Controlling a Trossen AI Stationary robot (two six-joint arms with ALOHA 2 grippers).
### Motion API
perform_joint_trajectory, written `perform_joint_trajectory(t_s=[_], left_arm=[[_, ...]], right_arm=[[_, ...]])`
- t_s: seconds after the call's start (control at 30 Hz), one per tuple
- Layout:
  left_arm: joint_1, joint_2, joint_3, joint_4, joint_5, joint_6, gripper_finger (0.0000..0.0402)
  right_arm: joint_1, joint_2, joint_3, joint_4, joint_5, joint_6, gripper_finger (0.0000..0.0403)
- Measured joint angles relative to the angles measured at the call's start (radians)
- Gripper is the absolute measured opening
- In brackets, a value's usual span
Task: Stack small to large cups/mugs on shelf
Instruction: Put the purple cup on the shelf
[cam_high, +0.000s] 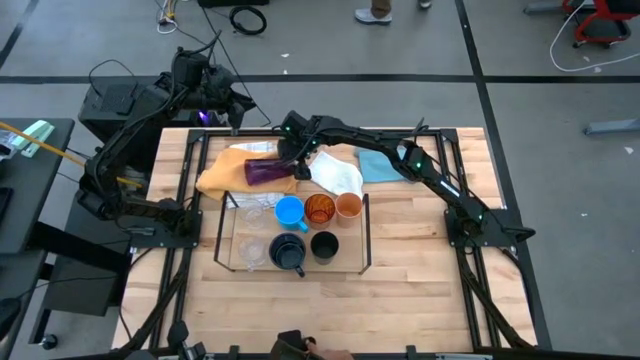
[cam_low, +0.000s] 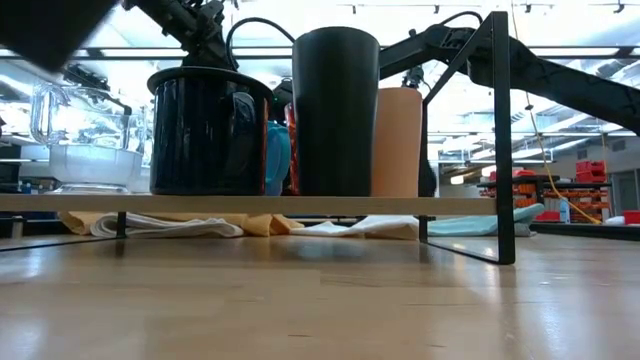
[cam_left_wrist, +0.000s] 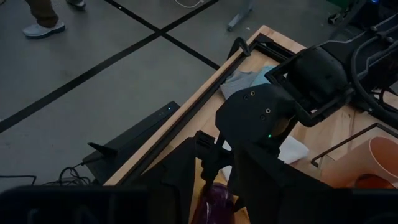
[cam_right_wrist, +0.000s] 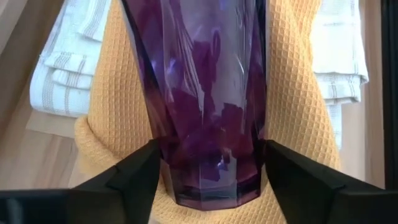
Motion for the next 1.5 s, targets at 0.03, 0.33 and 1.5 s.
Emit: perform_joint_trajectory(t_s=[0.03, 0.33, 1.5], left_arm=[[0.0, 0.0, 0.0, 0.0, 0.0, 0.0, 0.012], [0.0, 0.0, 0.0, 0.001, 0.0, 0.001, 0.0113], [0.0, 0.0, 0.0, 0.001, 0.0, 0.009, 0.0107]], right_arm=[[0.001, 0.0, 0.0, 0.0, 0.004, -0.002, 0.0261], [0.001, -0.006, 0.002, 0.005, 0.017, -0.001, 0.0154], [0.012, -0.034, -0.024, 0.172, 0.027, 0.298, 0.033]])
